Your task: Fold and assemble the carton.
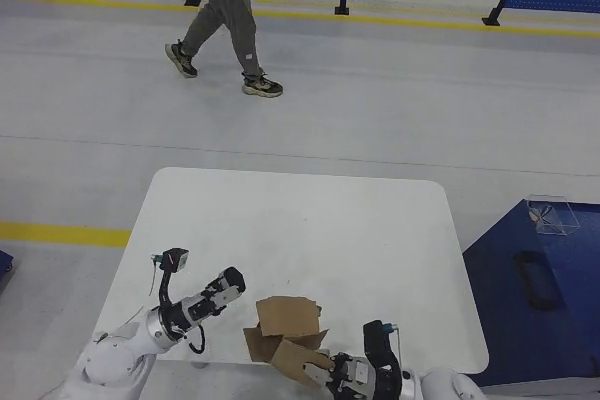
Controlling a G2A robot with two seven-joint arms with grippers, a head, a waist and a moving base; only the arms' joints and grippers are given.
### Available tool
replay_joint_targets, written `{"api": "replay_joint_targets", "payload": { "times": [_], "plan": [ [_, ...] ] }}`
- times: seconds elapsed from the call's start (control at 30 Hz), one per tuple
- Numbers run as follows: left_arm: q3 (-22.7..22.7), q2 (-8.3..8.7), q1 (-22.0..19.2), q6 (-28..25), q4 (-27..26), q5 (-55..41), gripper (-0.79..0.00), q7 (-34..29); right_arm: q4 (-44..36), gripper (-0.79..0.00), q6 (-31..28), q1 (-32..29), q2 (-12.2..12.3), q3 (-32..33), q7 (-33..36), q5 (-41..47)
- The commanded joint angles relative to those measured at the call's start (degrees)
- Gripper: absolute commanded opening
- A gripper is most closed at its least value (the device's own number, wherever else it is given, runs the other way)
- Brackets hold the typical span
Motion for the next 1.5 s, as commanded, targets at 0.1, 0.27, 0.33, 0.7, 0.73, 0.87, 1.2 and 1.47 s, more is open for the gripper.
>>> {"api": "replay_joint_targets", "payload": {
  "times": [0.1,0.27,0.33,0.7,0.73,0.87,1.2,1.47],
  "plan": [
    [-4.9,0.68,8.8,6.5,-15.9,30.7,0.000,5.2,0.5,-0.785,1.4,1.3,1.0,1.3,7.7,13.2],
    [-3.9,0.96,11.6,15.3,-21.1,40.5,0.000,1.6,0.9,-0.785,2.7,2.6,1.7,1.4,13.8,18.8],
    [-1.6,1.02,11.6,16.2,-21.6,40.5,0.000,-1.4,1.0,-0.785,2.9,2.9,1.8,0.8,15.1,19.8],
    [3.8,1.48,6.5,18.2,-19.1,38.5,0.000,-10.5,0.4,-0.785,3.5,4.5,2.3,-2.0,18.5,18.4],
    [3.9,1.54,5.9,18.6,-18.7,38.2,0.000,-11.3,0.2,-0.785,3.3,4.5,2.3,-2.2,18.3,17.8],
    [4.0,1.79,4.4,19.3,-17.8,37.8,0.000,-12.7,-0.2,-0.785,3.3,4.5,2.4,-2.6,17.5,15.7],
    [2.3,2.74,5.4,21.0,-20.5,39.1,0.000,-15.2,-1.5,-0.785,4.7,4.4,2.9,-1.9,16.9,12.7],
    [2.6,3.20,5.1,23.9,-21.3,41.3,0.000,-16.2,-1.3,-0.785,5.5,5.3,3.2,-2.6,16.9,10.3]
  ]
}}
